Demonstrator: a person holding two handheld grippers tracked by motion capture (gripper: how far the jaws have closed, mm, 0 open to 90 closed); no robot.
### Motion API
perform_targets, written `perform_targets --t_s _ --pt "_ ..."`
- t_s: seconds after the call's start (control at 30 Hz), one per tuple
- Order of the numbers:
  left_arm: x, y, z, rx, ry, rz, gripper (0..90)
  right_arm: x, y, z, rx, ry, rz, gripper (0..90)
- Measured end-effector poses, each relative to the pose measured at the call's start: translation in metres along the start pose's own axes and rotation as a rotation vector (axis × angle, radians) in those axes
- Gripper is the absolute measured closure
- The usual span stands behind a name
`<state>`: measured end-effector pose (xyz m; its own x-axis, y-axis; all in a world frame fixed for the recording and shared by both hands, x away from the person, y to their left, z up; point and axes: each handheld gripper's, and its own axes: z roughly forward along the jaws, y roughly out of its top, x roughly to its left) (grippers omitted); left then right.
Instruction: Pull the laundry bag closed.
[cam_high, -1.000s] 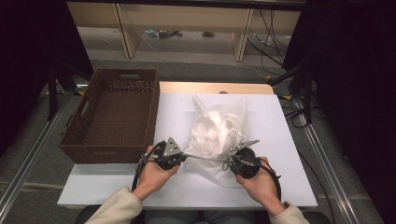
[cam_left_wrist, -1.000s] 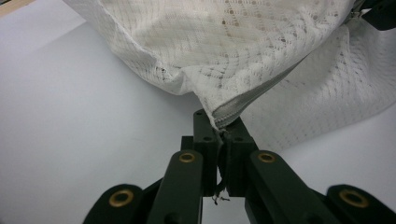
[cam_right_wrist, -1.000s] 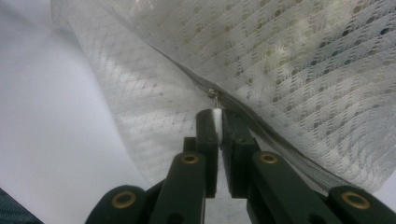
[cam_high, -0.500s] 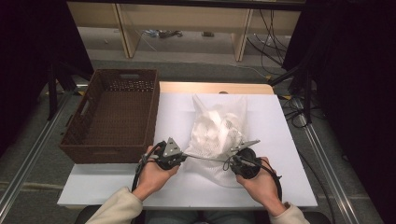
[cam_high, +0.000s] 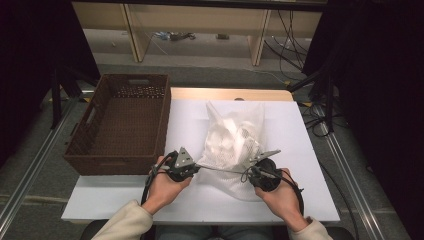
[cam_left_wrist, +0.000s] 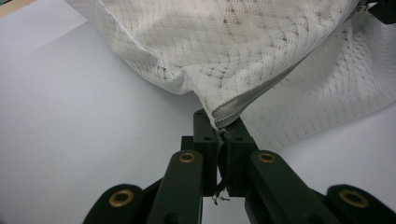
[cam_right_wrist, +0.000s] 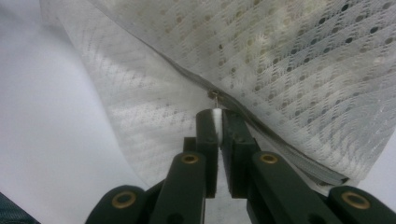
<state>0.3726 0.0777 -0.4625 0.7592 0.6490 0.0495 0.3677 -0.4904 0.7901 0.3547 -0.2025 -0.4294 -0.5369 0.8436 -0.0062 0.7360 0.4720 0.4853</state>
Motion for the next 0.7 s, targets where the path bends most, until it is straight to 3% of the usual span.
perform_targets --t_s 0.27,0.33,0.4,0.47,0.53,0.6,0.67,0.7 --pt "-0.0002 -0.0003 0.0008 0.000 0.002 -0.006 85.4 -0.0022 -0.0029 -0.0026 0.012 -0.007 0.032 87.0" --pt "0.0000 -0.0005 0.0015 -0.006 -0.003 -0.014 85.3 -0.0047 -0.0031 -0.0017 0.002 -0.003 0.010 86.9" --pt "0.0000 -0.0004 0.0008 -0.001 -0.001 -0.012 85.4 -0.0029 -0.0030 -0.0031 0.009 -0.006 0.033 86.9" --pt "0.0000 -0.0004 0.0012 -0.002 0.000 -0.013 85.4 -0.0056 -0.0033 -0.0029 0.004 0.001 -0.003 87.0" --pt "-0.0003 -0.0003 0.0009 0.000 0.002 -0.011 85.4 -0.0038 -0.0035 -0.0029 -0.001 -0.002 0.028 86.9" --pt "0.0002 -0.0008 0.0018 -0.006 -0.006 -0.015 85.4 -0.0054 -0.0036 -0.0032 -0.001 -0.004 0.019 86.9" --pt "0.0003 -0.0008 0.0017 -0.007 -0.006 -0.016 85.4 -0.0048 -0.0042 -0.0050 0.012 -0.006 0.042 86.9" --pt "0.0007 -0.0006 0.0014 -0.007 -0.004 -0.009 85.4 -0.0079 -0.0045 -0.0043 0.002 -0.006 0.016 87.0"
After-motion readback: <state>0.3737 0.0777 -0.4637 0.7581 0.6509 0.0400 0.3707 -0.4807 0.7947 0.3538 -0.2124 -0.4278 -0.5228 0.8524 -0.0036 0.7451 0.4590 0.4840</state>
